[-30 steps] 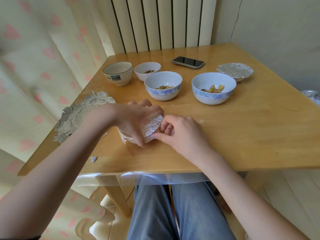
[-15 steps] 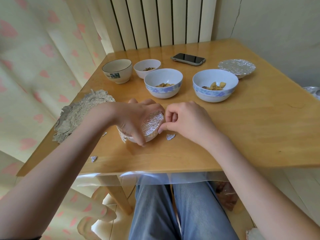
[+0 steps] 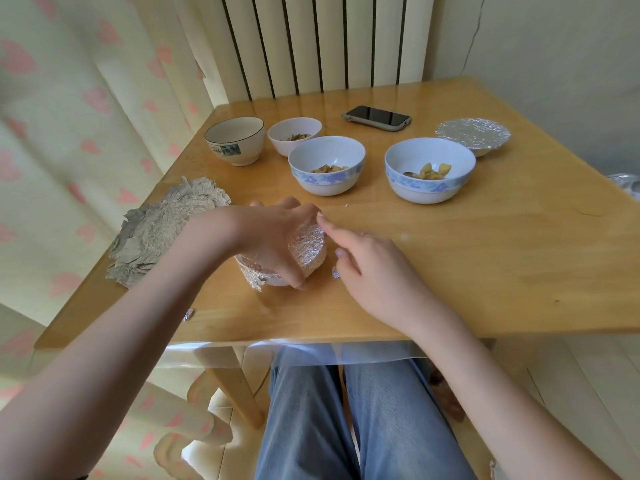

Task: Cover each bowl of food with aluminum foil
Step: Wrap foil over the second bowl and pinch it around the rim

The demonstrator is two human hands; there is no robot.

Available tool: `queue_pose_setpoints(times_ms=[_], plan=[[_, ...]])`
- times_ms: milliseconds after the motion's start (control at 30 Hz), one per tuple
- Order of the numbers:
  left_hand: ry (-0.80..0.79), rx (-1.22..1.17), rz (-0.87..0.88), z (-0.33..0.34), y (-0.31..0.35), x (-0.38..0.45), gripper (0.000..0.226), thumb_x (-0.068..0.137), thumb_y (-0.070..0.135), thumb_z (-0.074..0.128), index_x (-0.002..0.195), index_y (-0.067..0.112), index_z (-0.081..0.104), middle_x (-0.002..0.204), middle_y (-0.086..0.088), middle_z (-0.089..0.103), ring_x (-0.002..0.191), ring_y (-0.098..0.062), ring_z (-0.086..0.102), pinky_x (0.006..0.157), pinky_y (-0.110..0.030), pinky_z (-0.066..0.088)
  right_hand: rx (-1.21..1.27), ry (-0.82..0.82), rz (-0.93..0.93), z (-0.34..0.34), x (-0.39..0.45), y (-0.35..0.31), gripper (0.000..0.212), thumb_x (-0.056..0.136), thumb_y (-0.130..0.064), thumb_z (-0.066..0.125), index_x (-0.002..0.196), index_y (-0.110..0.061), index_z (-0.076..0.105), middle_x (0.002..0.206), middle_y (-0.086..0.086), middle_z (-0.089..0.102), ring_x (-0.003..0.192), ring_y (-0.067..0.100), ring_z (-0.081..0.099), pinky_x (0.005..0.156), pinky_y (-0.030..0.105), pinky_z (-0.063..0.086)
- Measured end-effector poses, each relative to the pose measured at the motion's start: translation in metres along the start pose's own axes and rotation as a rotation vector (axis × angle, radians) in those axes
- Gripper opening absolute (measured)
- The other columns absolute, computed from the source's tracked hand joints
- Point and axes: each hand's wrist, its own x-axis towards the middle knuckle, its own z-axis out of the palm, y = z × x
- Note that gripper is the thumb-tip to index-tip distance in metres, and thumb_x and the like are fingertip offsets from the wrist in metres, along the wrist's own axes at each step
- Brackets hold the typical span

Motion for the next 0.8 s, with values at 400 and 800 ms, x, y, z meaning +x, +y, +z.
queue_pose_setpoints(times_ms=[400, 800], plan=[[-0.091, -0.069, -0.009, -0.010, -0.007, -0.013, 0.148, 0.031, 0.077, 0.071, 0.135, 0.057, -0.033, 0.156, 0.007, -0.031, 0.144, -0.029, -0.026, 0.115, -0.061, 0.003, 0.638, 0.066, 0.253, 0.001, -0.002, 0.010, 0.058, 0.095, 0.002, 0.041, 0.149, -0.016, 0.027, 0.145, -0.003, 0.044, 0.119, -0.011, 0.044, 0.087, -0.002, 0.035], [-0.035, -0.019, 0.083, -0.016, -0.010, -0.001, 0.094, 0.064, 0.042, 0.084, 0.136, 0.049, 0.024, 0.140, 0.012, 0.025, 0.124, -0.022, 0.040, 0.092, -0.043, 0.048, 0.663, 0.193, 0.278, 0.004, -0.014, 0.017, 0.044, 0.092, 0.006, 0.045, 0.126, -0.020, 0.056, 0.113, -0.005, 0.064, 0.108, -0.001, 0.059, 0.098, 0.015, 0.043]])
